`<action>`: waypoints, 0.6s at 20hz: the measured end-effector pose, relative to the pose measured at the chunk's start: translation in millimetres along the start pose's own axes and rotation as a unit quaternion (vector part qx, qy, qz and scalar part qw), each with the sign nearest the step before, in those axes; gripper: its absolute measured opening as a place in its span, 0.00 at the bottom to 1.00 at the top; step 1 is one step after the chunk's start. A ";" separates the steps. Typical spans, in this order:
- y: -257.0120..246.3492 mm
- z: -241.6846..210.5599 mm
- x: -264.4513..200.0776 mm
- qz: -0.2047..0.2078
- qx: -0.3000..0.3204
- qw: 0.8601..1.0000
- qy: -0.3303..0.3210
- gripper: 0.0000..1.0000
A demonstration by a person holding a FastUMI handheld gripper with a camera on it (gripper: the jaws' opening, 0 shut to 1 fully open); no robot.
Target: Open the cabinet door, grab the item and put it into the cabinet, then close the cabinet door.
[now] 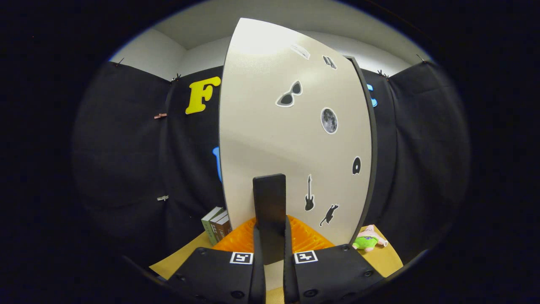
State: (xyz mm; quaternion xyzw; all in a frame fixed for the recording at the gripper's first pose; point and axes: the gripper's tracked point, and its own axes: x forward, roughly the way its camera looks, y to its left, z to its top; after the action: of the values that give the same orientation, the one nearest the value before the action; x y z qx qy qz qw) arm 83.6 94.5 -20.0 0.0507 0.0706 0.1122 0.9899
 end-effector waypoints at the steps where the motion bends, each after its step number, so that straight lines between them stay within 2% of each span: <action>1: -4.1 0.6 -4.7 -0.004 -0.001 1.000 -0.001 0.20; 6: -27.6 3.8 -24.9 -0.039 -0.011 0.999 -0.006 0.20; 11: -54.6 6.7 -40.0 -0.092 -0.008 0.996 -0.013 0.19; 12: -62.6 6.1 -41.7 -0.103 -0.004 0.995 -0.014 0.16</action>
State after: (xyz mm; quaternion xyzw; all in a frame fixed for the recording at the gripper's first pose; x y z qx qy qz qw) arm 57.7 23.7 -15.9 0.0405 0.0613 0.0091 0.9973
